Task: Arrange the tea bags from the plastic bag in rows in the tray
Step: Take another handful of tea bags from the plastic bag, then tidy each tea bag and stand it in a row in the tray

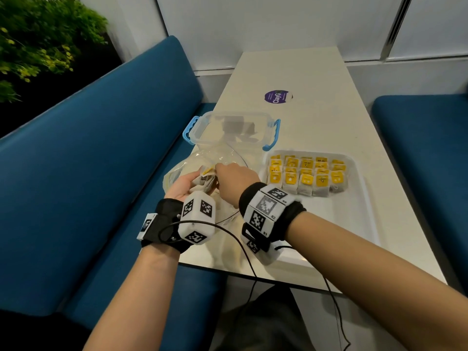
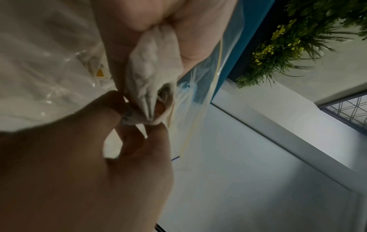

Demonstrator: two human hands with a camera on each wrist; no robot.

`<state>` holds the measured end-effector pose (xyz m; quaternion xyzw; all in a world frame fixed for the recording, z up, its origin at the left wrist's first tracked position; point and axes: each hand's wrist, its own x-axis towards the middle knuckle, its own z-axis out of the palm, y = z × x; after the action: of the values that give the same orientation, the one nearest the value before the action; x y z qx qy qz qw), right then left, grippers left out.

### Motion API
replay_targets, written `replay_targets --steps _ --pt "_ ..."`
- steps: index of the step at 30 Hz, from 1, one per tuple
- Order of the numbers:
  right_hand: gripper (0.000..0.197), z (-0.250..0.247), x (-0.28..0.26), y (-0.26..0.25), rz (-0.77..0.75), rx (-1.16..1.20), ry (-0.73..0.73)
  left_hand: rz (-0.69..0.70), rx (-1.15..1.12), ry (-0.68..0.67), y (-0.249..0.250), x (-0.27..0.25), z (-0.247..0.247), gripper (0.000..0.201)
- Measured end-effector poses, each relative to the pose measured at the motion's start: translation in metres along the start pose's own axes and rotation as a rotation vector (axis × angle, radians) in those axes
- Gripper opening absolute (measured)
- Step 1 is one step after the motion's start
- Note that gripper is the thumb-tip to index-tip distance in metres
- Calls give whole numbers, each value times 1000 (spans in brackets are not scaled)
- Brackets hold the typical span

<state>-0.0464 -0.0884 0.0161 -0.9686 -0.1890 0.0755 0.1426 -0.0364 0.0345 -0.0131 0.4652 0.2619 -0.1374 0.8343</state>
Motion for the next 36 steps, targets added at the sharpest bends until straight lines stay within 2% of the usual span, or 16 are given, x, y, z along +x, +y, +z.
replay_targets --steps 2,6,7,8,9,10,12,13,15,19,22,29,32,36 --pt "25 -2 -2 -1 -5 34 19 -1 -30 28 -3 -3 3 56" --pt "24 -7 -6 -2 -10 107 82 2 -119 56 -7 -16 14 34" --pt "24 -8 -7 -2 -19 111 85 6 -132 31 -8 -22 18 33" --pt "23 -8 -7 -1 -30 112 83 8 -138 -6 -8 -26 21 26" --pt "23 -8 -8 -1 -39 114 82 17 -155 -54 -9 -33 26 10" --pt "24 -8 -9 0 -43 120 79 24 -174 -74 -11 -35 27 8" --pt "27 -7 -13 0 -45 137 81 33 -200 -60 -14 -36 27 9" --pt "28 -7 -15 0 -50 146 84 30 -219 -36 -15 -34 26 21" --pt "28 -7 -21 0 -71 168 87 42 -233 -26 -17 -33 25 29" --pt "28 -8 -36 -1 -114 180 90 66 -192 -42 -23 -40 28 26" --pt "28 -8 -49 -1 -158 168 144 92 -170 -69 -28 -53 32 27" --pt "34 -23 -95 9 -205 277 281 64 -249 -204 -43 -86 45 19" --pt "41 -33 -117 16 -212 254 315 45 -232 -273 -54 -95 55 22" --pt "35 -39 -140 28 -208 198 316 13 -268 -342 -73 -97 69 30"
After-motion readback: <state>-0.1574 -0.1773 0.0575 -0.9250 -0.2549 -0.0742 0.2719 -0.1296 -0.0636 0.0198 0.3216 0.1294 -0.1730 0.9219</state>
